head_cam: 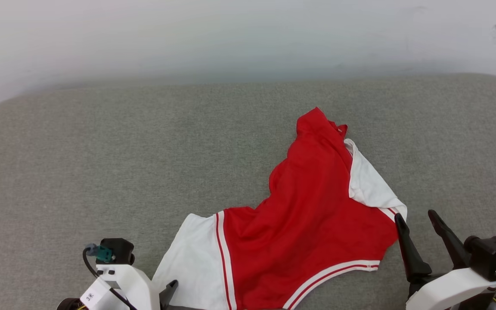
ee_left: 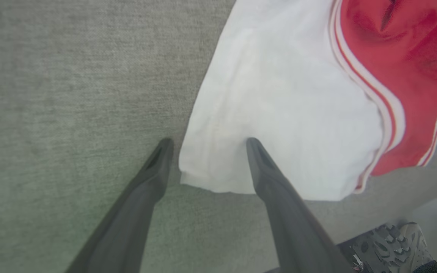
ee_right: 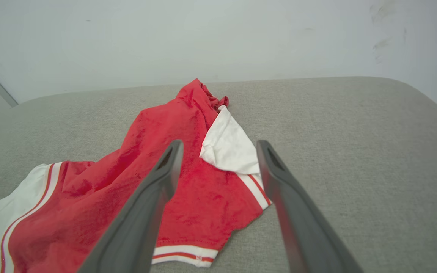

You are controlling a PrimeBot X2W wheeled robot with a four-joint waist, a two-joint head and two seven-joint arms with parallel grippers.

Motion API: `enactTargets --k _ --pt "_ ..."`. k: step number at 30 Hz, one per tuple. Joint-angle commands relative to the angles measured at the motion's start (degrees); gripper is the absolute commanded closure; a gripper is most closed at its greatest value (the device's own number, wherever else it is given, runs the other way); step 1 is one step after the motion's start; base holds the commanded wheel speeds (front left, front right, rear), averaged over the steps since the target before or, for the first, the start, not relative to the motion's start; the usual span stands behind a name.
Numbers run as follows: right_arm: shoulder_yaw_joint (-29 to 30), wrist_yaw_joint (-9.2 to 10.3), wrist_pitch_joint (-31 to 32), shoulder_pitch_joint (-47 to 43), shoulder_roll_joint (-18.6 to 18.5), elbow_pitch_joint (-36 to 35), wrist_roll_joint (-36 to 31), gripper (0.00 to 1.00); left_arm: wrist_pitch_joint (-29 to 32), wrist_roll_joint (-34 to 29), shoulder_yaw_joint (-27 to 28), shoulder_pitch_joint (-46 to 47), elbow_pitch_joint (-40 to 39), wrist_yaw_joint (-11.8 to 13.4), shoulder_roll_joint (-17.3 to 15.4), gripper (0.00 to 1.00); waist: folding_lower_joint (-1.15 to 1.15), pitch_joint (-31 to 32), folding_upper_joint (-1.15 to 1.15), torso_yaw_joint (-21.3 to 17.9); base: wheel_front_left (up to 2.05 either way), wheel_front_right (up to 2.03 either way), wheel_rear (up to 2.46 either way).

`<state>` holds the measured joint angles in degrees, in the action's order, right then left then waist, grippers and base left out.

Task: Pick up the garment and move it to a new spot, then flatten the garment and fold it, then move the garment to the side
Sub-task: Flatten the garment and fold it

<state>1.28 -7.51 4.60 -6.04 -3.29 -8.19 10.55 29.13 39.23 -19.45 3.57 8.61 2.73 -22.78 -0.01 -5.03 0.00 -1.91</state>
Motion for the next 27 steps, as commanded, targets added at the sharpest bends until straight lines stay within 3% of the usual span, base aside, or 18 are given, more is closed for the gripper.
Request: enactTargets --k 1,5,8,9,10,11,17,21,27 --pt "-0.2 0.04 0.0 0.7 0.4 0.3 0.7 0.0 3.1 0.6 -0.8 -0.4 0.3 -0.1 -0.6 0.0 0.01 -1.1 0.0 -0.9 0.0 0.0 0.0" --pt "-0.3 0.04 -0.4 1.4 0.5 1.0 1.5 0.0 6.4 -0.1 -2.8 -0.1 1.7 0.3 -0.9 0.0 0.01 -2.1 0.0 -1.8 0.0 0.0 0.0" --pt "0.0 0.04 -0.4 1.9 0.5 2.1 2.6 0.0 9.4 -0.1 -5.9 -0.9 3.5 -0.7 0.2 0.02 0.01 -2.9 0.0 -2.5 0.0 0.0 0.0" --pt "0.2 0.04 -0.6 1.9 0.5 2.3 2.9 0.0 9.5 0.2 -6.5 -1.1 3.6 -1.1 0.9 0.54 0.01 -3.2 0.0 -2.7 0.0 0.0 0.0" --pt "0.5 0.04 -0.7 2.0 0.5 2.5 3.1 0.0 9.5 0.2 -7.2 -1.0 3.7 -1.6 1.4 0.92 0.01 -3.4 0.0 -2.9 0.0 0.0 0.0" --pt "0.8 0.04 -0.6 2.1 0.5 2.8 3.3 0.0 9.3 -0.1 -7.7 -1.0 3.8 -1.8 1.7 1.0 0.01 -3.5 0.0 -2.9 0.0 0.0 0.0" --pt "3.0 0.04 1.7 3.6 0.2 4.7 4.5 0.0 3.5 -2.3 -5.6 0.4 2.4 -0.4 1.2 1.0 0.01 -3.8 0.0 -2.3 0.0 0.0 0.0" --pt "4.9 0.04 5.1 6.3 -2.4 8.8 7.3 0.0 -1.4 -3.3 -3.2 1.4 -0.4 0.9 0.8 1.0 0.01 -3.6 0.0 -1.3 0.0 0.0 0.0" --pt "6.1 0.04 14.9 12.7 -8.4 17.5 12.4 0.0 -6.7 -5.0 -1.6 2.3 -5.7 2.4 1.1 1.0 0.01 -4.1 0.0 0.8 0.0 0.0 0.0"
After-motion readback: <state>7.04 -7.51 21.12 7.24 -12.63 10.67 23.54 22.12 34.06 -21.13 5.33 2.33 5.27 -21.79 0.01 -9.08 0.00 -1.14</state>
